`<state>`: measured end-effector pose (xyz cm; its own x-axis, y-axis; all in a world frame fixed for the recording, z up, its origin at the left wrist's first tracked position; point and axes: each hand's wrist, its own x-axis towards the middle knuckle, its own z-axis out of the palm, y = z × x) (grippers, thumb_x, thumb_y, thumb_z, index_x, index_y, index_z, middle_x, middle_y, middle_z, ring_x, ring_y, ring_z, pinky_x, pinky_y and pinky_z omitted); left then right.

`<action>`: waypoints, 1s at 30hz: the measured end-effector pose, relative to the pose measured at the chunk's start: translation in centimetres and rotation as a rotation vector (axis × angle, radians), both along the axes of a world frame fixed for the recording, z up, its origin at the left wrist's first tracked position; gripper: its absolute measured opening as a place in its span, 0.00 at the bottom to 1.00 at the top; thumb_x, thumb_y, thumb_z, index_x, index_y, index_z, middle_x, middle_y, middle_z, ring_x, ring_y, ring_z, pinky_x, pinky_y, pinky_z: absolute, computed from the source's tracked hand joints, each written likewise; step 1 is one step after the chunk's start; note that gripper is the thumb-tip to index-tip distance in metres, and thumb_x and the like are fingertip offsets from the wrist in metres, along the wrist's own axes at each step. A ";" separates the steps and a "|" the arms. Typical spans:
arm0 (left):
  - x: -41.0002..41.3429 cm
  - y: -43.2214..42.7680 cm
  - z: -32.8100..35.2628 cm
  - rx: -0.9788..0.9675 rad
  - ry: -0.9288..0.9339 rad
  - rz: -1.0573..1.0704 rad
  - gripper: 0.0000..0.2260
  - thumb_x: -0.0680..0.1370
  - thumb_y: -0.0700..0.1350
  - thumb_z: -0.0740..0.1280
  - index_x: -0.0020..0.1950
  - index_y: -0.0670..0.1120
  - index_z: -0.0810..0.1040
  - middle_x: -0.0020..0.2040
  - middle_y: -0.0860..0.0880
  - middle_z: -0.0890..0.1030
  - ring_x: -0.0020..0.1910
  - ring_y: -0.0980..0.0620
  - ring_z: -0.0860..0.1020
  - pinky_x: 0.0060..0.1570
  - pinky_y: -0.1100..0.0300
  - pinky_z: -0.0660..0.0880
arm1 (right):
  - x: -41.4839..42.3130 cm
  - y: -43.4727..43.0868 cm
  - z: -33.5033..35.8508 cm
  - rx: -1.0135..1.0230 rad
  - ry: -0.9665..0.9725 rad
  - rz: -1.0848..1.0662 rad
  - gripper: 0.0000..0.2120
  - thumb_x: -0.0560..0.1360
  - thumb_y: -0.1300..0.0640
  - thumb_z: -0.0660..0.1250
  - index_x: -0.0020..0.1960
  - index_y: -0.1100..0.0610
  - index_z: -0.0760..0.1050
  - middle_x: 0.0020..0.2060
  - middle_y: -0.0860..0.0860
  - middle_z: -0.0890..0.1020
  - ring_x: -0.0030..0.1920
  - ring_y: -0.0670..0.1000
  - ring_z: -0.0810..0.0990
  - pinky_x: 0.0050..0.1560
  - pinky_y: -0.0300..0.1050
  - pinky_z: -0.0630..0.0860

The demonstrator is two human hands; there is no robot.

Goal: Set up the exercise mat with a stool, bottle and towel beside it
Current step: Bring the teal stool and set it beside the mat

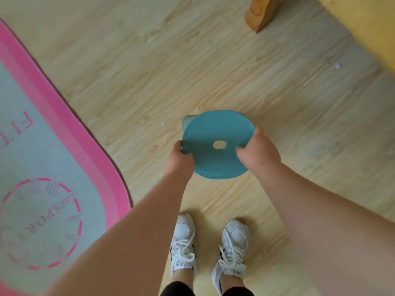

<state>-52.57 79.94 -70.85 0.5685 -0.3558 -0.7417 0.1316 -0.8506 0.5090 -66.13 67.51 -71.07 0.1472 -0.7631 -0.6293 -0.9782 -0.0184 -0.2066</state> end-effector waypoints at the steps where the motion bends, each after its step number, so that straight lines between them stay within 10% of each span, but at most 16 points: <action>1: 1.6 1.4 0.2 -0.003 -0.014 0.047 0.19 0.75 0.37 0.57 0.63 0.50 0.72 0.52 0.48 0.80 0.43 0.45 0.76 0.41 0.57 0.71 | 2.3 0.8 0.0 -0.003 -0.015 0.038 0.29 0.74 0.52 0.67 0.71 0.58 0.60 0.58 0.57 0.77 0.58 0.61 0.78 0.47 0.49 0.72; 13: 12.4 10.5 -0.5 0.053 -0.001 0.347 0.16 0.76 0.38 0.57 0.62 0.47 0.73 0.56 0.44 0.79 0.51 0.40 0.79 0.36 0.59 0.70 | 18.3 6.2 -1.6 0.051 -0.032 0.373 0.35 0.74 0.48 0.66 0.75 0.54 0.55 0.59 0.55 0.77 0.58 0.60 0.78 0.50 0.49 0.75; 25: 16.5 14.5 -3.6 0.050 0.189 0.462 0.19 0.80 0.42 0.59 0.71 0.48 0.66 0.63 0.45 0.74 0.56 0.45 0.74 0.62 0.47 0.73 | 24.7 9.3 -4.4 0.213 -0.111 0.382 0.43 0.73 0.48 0.70 0.79 0.48 0.47 0.68 0.53 0.71 0.65 0.58 0.73 0.54 0.47 0.70; 30: 16.0 14.4 -2.1 0.073 0.127 0.368 0.22 0.81 0.41 0.57 0.75 0.52 0.61 0.60 0.47 0.76 0.45 0.51 0.77 0.40 0.58 0.74 | 24.2 9.7 -3.7 0.179 -0.083 0.414 0.40 0.73 0.50 0.70 0.78 0.50 0.52 0.71 0.54 0.66 0.66 0.58 0.72 0.50 0.44 0.68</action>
<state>-36.60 94.38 -72.97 0.5504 -0.0894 -0.8301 0.4922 -0.7684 0.4090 -41.91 77.21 -74.78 0.4727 -0.5098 -0.7188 -0.8759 -0.3612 -0.3198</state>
